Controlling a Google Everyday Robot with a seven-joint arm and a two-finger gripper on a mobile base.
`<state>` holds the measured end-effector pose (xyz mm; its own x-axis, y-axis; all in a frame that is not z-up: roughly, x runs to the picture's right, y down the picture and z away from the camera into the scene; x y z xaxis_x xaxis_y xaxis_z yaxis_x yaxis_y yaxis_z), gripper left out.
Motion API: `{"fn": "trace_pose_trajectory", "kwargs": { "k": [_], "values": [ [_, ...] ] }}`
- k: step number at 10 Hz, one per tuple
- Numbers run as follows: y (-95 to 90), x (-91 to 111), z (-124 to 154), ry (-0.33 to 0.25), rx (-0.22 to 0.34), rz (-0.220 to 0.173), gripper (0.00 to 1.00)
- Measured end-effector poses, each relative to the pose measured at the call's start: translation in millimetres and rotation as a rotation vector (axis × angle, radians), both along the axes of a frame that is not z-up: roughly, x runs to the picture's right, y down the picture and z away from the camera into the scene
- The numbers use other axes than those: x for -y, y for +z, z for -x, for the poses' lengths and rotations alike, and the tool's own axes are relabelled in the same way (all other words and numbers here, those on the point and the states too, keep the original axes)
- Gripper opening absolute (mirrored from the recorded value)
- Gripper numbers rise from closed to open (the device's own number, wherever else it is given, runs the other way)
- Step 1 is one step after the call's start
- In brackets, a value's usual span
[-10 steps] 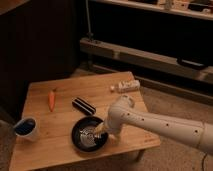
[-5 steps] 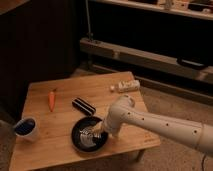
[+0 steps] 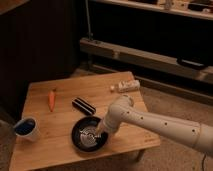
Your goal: Drag the ceramic bowl in a circle
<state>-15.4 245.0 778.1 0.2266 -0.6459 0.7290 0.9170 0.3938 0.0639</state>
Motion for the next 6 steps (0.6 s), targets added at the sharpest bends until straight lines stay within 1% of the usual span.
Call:
{"fn": "trace_pose_trajectory", "kwargs": {
  "k": [1,2,3,4,5,6],
  "values": [
    [1.3,-3.3,1.5,-0.006,-0.007,0.005,0.16],
    [2.5,-6.2,2.3,-0.015,-0.016,0.009,0.07],
    [2.9,-9.7,2.2,-0.025,-0.027,0.017,0.01],
    [2.1,-14.0,-1.6,-0.035,-0.042,0.023,0.0],
    [0.0,-15.5,-6.6,-0.045,-0.053,0.021,0.0],
    [-3.6,-13.7,-10.6,-0.055,-0.06,0.01,0.0]
  ]
}}
